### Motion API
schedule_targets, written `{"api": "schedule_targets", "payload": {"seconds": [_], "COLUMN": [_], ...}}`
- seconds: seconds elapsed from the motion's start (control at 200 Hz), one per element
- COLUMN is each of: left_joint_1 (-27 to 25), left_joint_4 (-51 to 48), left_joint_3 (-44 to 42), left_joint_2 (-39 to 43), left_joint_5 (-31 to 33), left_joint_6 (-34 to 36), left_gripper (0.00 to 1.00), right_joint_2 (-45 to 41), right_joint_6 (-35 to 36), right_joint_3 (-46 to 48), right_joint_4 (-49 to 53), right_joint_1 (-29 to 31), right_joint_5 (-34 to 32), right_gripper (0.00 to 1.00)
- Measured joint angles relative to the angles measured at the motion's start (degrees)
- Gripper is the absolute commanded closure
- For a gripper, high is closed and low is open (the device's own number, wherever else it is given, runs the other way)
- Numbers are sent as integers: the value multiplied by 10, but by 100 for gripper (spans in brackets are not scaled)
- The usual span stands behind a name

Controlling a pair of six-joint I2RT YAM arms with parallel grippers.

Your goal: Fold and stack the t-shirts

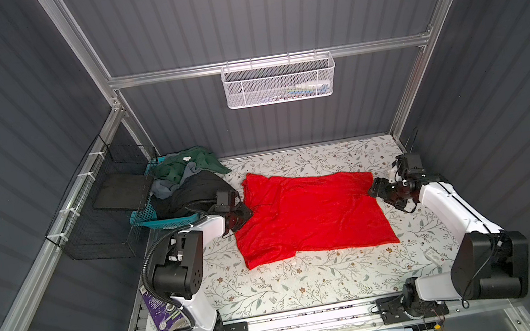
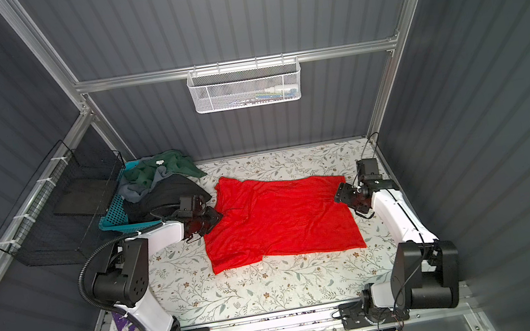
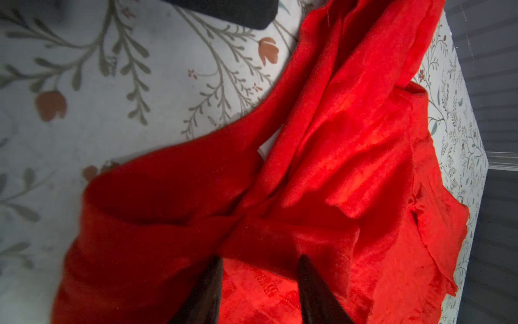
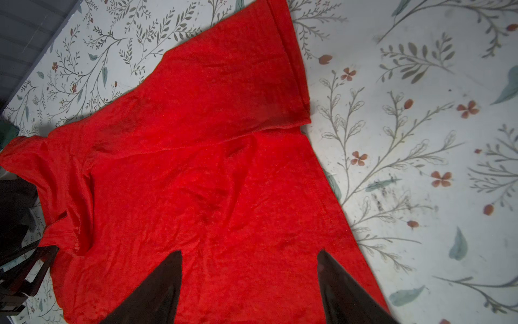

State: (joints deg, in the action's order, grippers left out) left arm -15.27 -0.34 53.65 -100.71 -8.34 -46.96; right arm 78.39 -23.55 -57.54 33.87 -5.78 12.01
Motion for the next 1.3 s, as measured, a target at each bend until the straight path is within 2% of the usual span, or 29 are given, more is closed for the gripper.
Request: {"api": "schedule_targets", "payload": {"seconds": [0.205, 0.36, 0.525, 0.81, 1.01, 1.296], "left_joint_1": [0, 0, 0, 0, 0, 0], "left_joint_4": [0, 0, 0, -1, 0, 17], "left_joint_3": [0, 0, 4, 12, 15, 15], "left_joint_2": [0, -1, -2, -2, -2, -2], "left_joint_5": [2, 2, 4, 17, 30, 20], "left_joint_6": [0, 1, 2, 5, 17, 9], "left_gripper": [65, 79, 82, 82, 62, 57], "right_joint_2": [0, 0, 0, 0, 0, 0], "right_joint_6": [0, 0, 0, 0, 0, 0], "right_joint_3": [2, 2, 2, 2, 2, 2], "right_joint_4": [0, 0, 0, 0, 0, 0], "right_joint_1": [0, 0, 0, 0, 0, 0], "right_joint_5": [0, 0, 0, 0, 0, 0], "right_gripper": [24, 24, 24, 24, 24, 24]}}
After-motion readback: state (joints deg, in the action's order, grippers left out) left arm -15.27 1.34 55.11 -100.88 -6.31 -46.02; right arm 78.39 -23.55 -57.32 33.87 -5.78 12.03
